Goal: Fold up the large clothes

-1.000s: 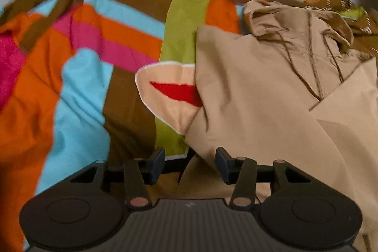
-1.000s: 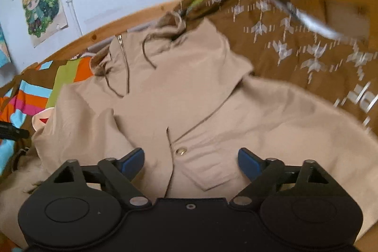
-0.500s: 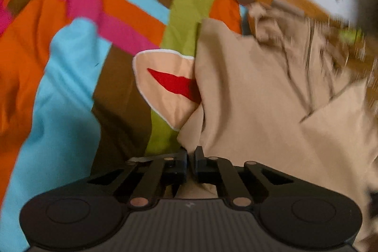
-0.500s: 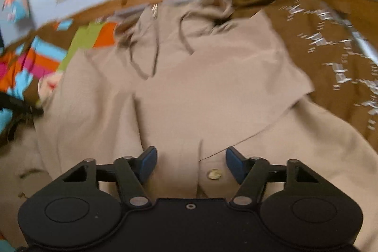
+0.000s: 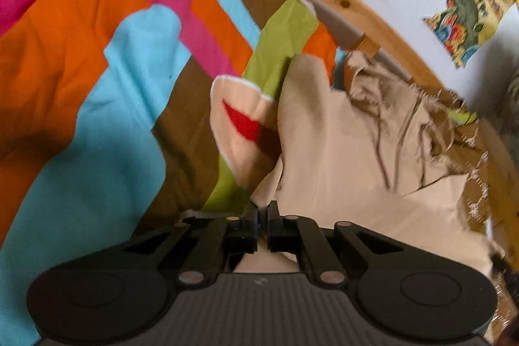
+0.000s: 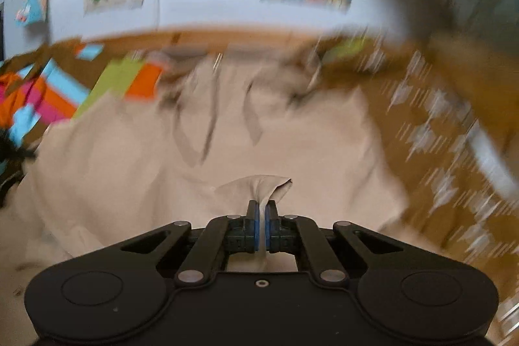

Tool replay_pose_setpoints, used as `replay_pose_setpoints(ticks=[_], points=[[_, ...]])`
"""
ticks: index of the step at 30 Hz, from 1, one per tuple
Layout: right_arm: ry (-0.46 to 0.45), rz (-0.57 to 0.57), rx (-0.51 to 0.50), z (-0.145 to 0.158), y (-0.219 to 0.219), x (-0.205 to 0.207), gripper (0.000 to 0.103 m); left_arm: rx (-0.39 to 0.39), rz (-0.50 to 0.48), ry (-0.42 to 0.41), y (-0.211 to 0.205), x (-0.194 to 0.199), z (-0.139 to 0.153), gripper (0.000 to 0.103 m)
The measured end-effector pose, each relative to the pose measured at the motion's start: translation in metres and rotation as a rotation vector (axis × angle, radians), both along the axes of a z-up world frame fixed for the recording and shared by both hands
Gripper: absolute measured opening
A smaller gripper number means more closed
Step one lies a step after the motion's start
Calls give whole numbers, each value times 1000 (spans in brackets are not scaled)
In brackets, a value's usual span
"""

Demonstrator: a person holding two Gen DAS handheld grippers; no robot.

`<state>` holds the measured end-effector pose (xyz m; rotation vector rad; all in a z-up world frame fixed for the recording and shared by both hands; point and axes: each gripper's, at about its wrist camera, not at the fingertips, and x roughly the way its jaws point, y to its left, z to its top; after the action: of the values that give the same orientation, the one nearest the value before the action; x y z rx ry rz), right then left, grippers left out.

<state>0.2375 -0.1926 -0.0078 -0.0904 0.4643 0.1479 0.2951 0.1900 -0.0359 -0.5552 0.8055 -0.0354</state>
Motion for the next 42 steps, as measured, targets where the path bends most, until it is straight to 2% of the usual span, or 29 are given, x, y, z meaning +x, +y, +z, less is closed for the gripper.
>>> replay_pose_setpoints(ticks=[2,3,4,5,7,10,12,14,16,19,20,23,26,27,28,30,32,35,36,38,41,42], points=[[-62,-41,-19,9,-5,0,2,-19,14,18,2,-1,-5,14],[-51,-57,-22,8,-7,5,2,-24,17,26,4,-2,-6,19],[-22,-68,-26,3,-9,12,2,-26,11,30,4,-3,-6,30],[15,-79,-29,-5,-10,18,2,-10,9,26,4,-5,-5,34],[99,-97,-44,-27,-12,27,2,34,-13,-7,2,-9,-1,34],[160,-137,-6,-52,-19,23,2,89,-28,-15,-1,-6,2,4],[163,-158,3,-59,-22,18,2,133,-1,18,-1,-1,1,4],[168,-172,13,-64,-22,14,5,112,12,8,0,-3,2,6],[171,-177,18,-64,-21,10,10,128,15,-42,-3,-9,8,9],[124,-181,12,-56,-21,-2,34,197,-62,-105,-20,-10,18,25],[100,-173,6,-52,-19,-8,39,213,-86,-113,-27,-9,19,30],[73,-107,-9,-49,-10,-20,41,316,-131,-59,-55,3,10,31],[97,-36,-60,-57,8,-26,48,425,-123,25,-68,19,-9,32],[117,-23,-100,-64,15,-26,48,443,-109,33,-69,23,-13,36],[146,-20,-134,-70,21,-25,48,442,-98,37,-67,24,-16,41],[177,-20,-159,-79,25,-21,51,376,-75,40,-56,26,-20,43],[180,-41,-145,-79,20,-18,60,295,-43,31,-43,20,-20,43],[191,-106,-84,-71,6,-22,60,250,-3,23,-35,3,-12,47],[186,-117,-53,-67,0,-29,60,246,-6,13,-36,-5,-8,51],[183,-137,-30,-59,-6,-47,64,253,-24,-29,-43,-14,-1,72],[162,-162,6,-47,-12,-74,75,287,-71,-95,-65,-34,13,83],[157,-169,24,-43,-13,-81,76,284,-83,-100,-72,-36,14,86]])
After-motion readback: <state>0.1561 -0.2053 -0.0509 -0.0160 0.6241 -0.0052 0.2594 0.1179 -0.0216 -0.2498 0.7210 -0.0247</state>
